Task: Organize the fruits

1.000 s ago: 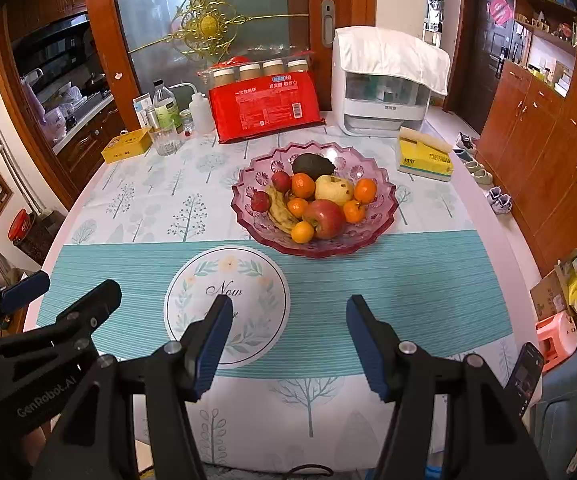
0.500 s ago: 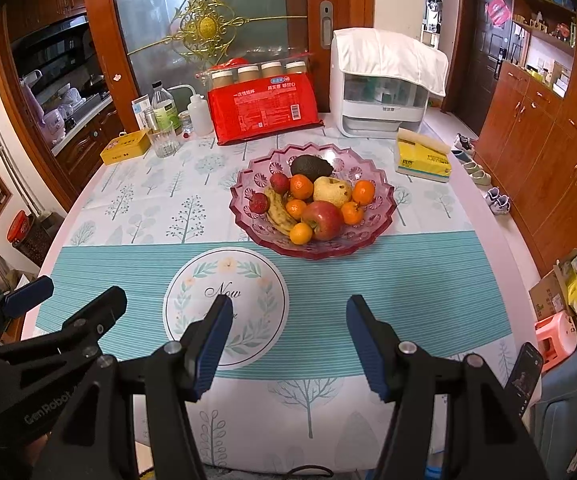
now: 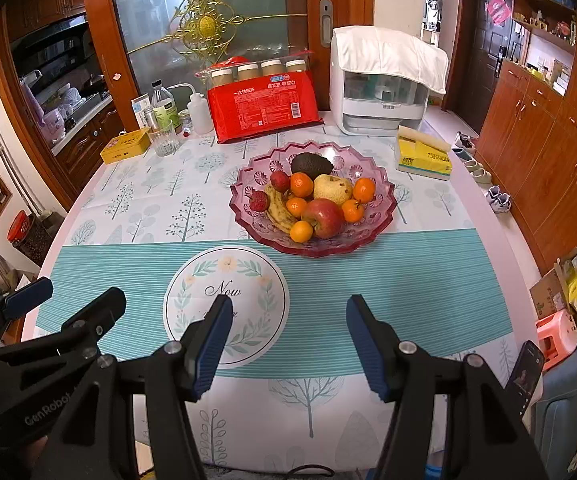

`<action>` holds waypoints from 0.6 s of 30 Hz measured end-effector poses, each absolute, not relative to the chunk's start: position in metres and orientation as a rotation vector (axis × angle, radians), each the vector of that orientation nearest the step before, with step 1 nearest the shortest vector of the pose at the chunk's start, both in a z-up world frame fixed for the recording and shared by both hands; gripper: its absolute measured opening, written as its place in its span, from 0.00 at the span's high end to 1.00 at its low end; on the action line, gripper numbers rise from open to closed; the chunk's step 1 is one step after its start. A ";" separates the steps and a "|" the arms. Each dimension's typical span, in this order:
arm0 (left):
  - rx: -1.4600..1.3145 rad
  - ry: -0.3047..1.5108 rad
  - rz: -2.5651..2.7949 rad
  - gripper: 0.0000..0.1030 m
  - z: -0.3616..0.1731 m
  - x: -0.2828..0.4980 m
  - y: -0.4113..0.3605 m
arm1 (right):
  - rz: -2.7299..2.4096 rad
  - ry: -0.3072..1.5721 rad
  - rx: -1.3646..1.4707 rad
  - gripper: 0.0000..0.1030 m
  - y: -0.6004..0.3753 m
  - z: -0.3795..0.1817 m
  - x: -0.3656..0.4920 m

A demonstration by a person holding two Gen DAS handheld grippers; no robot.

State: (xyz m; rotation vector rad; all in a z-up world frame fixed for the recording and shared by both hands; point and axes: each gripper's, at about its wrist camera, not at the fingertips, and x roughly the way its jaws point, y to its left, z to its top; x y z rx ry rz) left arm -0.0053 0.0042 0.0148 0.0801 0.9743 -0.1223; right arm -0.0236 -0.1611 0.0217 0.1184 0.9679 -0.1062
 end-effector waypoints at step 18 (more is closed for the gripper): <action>0.076 0.983 -0.126 0.14 0.012 -0.008 0.004 | -0.110 0.981 0.130 0.42 -0.161 0.019 -0.026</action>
